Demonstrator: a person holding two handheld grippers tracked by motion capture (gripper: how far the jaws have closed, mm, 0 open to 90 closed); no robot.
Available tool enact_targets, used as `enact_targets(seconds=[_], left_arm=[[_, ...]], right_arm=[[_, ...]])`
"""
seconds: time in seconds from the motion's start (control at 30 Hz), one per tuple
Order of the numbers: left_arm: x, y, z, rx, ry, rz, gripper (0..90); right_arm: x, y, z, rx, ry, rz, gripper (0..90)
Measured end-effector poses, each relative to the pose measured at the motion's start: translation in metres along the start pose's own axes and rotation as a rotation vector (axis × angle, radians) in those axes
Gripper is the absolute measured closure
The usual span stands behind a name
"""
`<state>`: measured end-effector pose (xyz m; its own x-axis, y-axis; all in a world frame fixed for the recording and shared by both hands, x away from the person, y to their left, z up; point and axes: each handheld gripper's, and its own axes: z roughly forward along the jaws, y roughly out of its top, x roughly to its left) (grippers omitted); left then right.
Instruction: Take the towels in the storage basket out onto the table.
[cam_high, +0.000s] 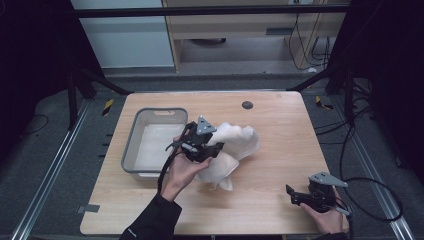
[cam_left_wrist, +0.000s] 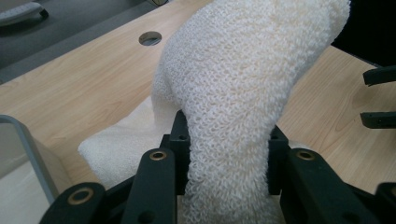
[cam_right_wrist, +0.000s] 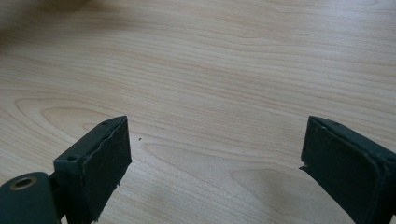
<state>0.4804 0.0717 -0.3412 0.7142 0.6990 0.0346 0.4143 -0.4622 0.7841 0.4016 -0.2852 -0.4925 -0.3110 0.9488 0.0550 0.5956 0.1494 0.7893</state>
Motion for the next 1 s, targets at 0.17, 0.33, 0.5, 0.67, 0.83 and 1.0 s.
enact_targets(seconds=[0.17,0.33,0.5,0.67,0.83,1.0], left_arm=[[-0.003,-0.004,0.010,0.001,-0.009,-0.004,65.8],[-0.008,-0.012,0.022,0.010,-0.025,0.003,65.6],[-0.010,-0.017,0.029,0.010,-0.036,0.001,65.1],[-0.015,-0.025,0.039,0.017,-0.044,0.002,64.2],[-0.018,-0.033,0.048,0.031,-0.044,0.005,62.6],[-0.017,-0.041,0.053,0.031,-0.049,-0.008,61.4]], right_arm=[[0.000,0.000,0.000,0.001,-0.002,-0.005,8.3],[0.000,0.000,0.001,0.001,-0.003,-0.010,8.2],[0.000,-0.001,0.001,0.003,-0.005,-0.016,8.2],[0.000,-0.001,0.001,0.006,-0.004,-0.019,8.2],[0.000,-0.001,0.001,0.007,-0.002,-0.017,8.2],[0.000,-0.001,0.001,0.008,-0.002,-0.019,8.2]])
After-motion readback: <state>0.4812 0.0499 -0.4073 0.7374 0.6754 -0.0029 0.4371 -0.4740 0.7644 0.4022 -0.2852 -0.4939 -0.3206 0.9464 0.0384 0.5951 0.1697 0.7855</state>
